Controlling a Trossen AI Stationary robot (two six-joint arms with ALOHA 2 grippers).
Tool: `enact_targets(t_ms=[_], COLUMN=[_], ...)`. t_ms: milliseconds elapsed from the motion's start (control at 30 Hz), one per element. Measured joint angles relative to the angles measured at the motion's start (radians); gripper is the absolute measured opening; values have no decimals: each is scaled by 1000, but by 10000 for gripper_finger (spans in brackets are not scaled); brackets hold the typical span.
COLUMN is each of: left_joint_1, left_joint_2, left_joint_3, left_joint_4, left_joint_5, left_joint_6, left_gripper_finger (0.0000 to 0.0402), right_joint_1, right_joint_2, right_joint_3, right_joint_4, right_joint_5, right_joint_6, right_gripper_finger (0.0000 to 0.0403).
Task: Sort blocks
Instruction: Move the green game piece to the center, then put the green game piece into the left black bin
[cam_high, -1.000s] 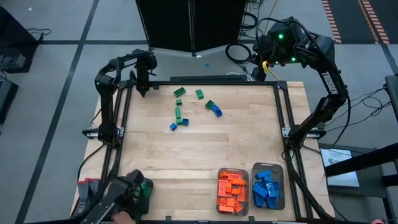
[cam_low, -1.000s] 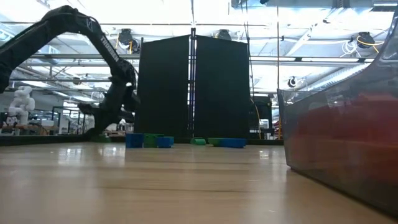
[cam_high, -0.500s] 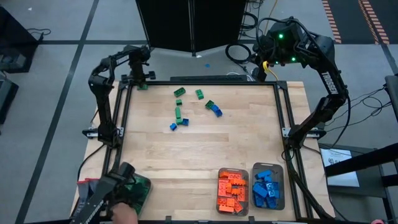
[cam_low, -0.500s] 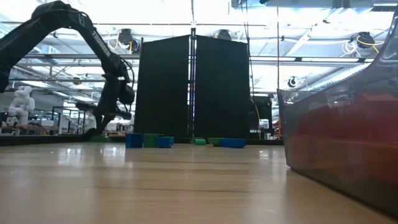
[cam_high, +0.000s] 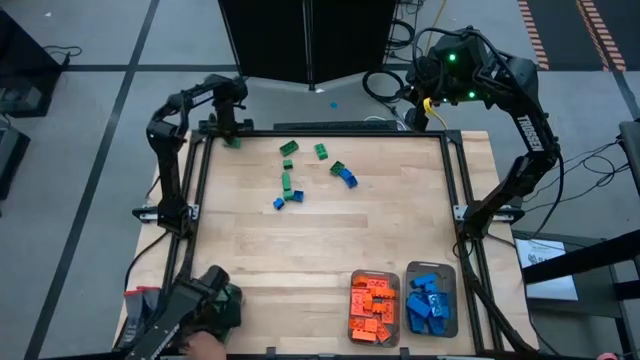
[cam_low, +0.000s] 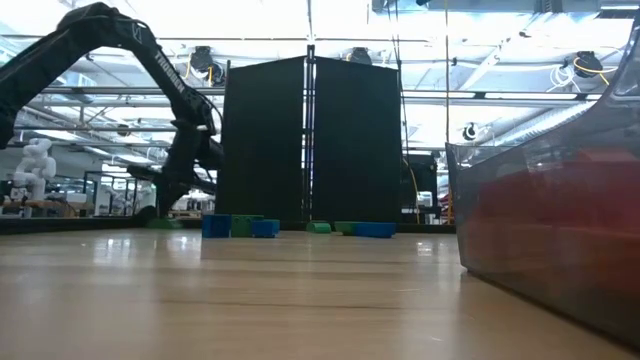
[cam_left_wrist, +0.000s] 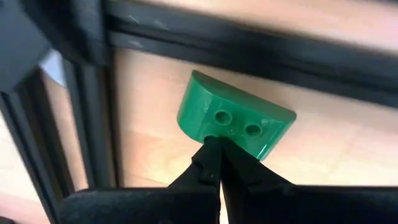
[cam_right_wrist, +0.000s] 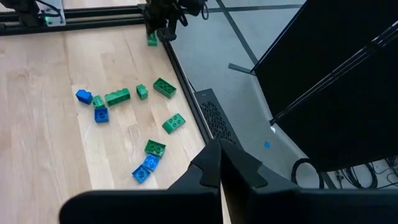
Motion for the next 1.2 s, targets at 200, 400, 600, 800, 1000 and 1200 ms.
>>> enact_targets(t_ms=[200, 400, 600, 800, 1000, 1200], left_joint_1=[-65, -190, -351, -481, -592, -706], left_joint_2=[2, 7, 8, 8, -41, -128], left_joint_3=[0, -4, 0, 29, 141, 246], left_joint_4=[-20, -72, -57, -2, 29, 15], left_joint_5=[135, 215, 284, 346, 345, 176], left_joint_6=[66, 113, 115, 138, 228, 160], left_gripper_finger=[0, 0, 0, 0, 0, 0], right_joint_1=[0, 0, 0, 0, 0, 0], right_joint_2=[0, 0, 0, 0, 0, 0], right_joint_3=[0, 0, 0, 0, 0, 0], right_joint_4=[-26, -48, -55, -55, -55, -58], right_joint_5=[0, 0, 0, 0, -36, -116], right_joint_6=[4, 10, 15, 10, 9, 7], right_gripper_finger=[0, 0, 0, 0, 0, 0])
